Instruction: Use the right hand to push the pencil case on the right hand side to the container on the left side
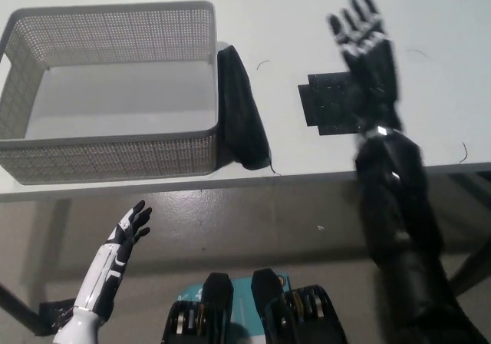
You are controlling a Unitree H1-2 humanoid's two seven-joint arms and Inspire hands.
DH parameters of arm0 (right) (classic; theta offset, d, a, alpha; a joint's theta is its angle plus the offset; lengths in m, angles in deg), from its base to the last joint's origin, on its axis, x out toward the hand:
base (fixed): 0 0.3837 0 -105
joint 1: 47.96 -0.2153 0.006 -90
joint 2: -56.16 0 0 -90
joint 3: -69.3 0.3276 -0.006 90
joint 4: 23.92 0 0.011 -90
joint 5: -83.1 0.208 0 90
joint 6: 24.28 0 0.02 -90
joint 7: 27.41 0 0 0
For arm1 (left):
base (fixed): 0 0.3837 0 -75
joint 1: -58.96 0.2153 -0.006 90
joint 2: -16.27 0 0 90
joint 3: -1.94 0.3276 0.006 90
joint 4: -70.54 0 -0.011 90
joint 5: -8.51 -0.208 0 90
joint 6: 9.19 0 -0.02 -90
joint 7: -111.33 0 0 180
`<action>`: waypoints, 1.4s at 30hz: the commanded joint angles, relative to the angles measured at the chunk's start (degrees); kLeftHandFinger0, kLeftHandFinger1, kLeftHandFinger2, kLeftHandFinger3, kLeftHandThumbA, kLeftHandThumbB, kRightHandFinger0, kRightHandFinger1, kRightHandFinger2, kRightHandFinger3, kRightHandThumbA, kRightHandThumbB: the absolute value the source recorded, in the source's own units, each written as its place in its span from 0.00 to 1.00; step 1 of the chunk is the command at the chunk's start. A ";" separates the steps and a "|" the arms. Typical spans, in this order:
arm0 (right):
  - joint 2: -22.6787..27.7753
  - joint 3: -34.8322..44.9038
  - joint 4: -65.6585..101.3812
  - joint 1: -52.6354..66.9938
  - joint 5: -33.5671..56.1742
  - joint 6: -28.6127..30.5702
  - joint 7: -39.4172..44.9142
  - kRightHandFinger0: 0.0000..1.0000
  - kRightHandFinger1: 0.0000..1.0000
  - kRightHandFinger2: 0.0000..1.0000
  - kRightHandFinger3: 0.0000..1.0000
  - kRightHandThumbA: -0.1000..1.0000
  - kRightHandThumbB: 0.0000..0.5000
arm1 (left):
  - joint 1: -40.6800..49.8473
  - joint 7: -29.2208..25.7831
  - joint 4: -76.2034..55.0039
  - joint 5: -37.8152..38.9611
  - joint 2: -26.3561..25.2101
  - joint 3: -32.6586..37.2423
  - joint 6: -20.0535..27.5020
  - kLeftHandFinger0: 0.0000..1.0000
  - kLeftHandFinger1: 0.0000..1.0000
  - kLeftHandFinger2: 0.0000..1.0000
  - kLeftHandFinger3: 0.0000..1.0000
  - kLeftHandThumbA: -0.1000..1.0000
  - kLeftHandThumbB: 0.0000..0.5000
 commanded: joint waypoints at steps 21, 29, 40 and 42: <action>7.43 -3.64 25.00 38.01 -5.08 9.07 6.17 1.00 1.00 1.00 1.00 1.00 0.61 | -3.16 0.75 -0.52 1.20 -1.97 -0.52 0.95 1.00 1.00 1.00 1.00 1.00 0.96; 8.24 -6.94 13.69 34.08 -8.63 9.07 5.85 1.00 1.00 1.00 1.00 1.00 0.78 | -3.76 0.60 3.72 3.76 -2.62 -1.88 3.89 1.00 1.00 1.00 1.00 1.00 1.00; 7.94 -6.56 2.91 28.59 -9.44 9.07 6.92 1.00 1.00 1.00 1.00 1.00 0.84 | -4.04 0.53 8.81 4.16 -2.80 -4.34 4.02 1.00 1.00 1.00 1.00 1.00 1.00; 7.84 -6.54 2.46 28.17 -9.50 9.07 7.09 1.00 1.00 1.00 1.00 1.00 0.84 | -4.16 0.51 9.22 4.15 -2.92 -4.68 4.02 1.00 1.00 1.00 1.00 1.00 1.00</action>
